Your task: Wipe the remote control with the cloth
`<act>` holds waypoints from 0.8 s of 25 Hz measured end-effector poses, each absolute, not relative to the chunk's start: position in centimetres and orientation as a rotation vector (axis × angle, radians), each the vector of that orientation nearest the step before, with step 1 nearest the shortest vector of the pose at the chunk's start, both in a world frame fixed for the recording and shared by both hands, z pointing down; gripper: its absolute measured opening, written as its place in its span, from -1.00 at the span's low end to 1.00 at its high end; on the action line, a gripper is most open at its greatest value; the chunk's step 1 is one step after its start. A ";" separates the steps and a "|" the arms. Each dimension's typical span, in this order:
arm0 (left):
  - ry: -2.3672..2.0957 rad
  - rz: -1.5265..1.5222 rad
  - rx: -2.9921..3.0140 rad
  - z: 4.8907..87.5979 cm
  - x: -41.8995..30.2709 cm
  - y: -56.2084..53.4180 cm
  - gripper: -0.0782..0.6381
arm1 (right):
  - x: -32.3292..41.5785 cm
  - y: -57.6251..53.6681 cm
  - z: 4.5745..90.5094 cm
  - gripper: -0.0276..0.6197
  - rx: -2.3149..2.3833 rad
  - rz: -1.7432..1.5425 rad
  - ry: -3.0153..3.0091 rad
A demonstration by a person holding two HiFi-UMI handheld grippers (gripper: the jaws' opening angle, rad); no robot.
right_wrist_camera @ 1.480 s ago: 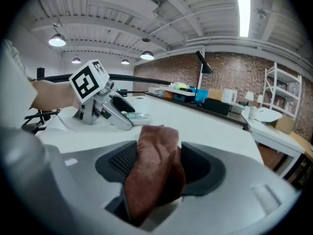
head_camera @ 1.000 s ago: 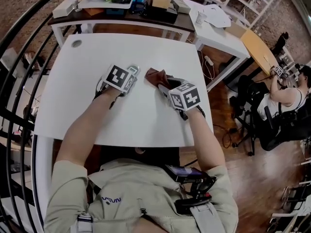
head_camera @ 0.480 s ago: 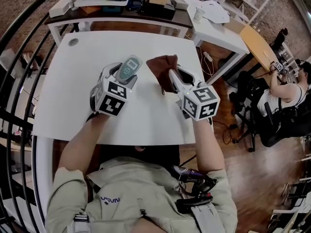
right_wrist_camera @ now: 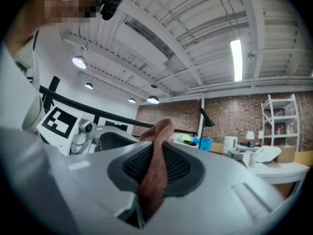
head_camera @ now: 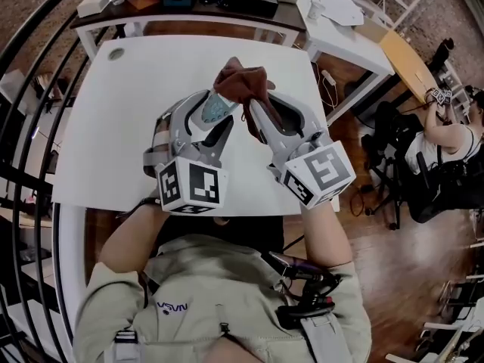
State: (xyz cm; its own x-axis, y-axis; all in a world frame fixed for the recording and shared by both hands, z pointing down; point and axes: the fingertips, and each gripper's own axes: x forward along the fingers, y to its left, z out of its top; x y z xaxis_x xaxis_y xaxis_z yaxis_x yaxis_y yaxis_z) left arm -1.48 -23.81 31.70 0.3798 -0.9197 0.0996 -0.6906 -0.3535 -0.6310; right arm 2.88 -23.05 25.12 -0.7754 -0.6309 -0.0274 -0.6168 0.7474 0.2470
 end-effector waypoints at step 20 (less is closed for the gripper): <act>1.264 -0.597 -1.964 30.8 1.3 -20.7 0.01 | -0.8 -18.3 26.2 -0.74 0.738 -0.352 -2.944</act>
State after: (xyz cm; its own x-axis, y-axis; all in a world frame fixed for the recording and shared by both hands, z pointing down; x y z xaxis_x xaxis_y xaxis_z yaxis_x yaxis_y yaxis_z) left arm 1.30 -20.73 30.79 0.4132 -0.9106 0.0020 -0.5796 -0.2647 -0.7707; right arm -0.77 -18.34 26.25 -0.8798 -0.4746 0.0273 -0.4549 0.8570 0.2421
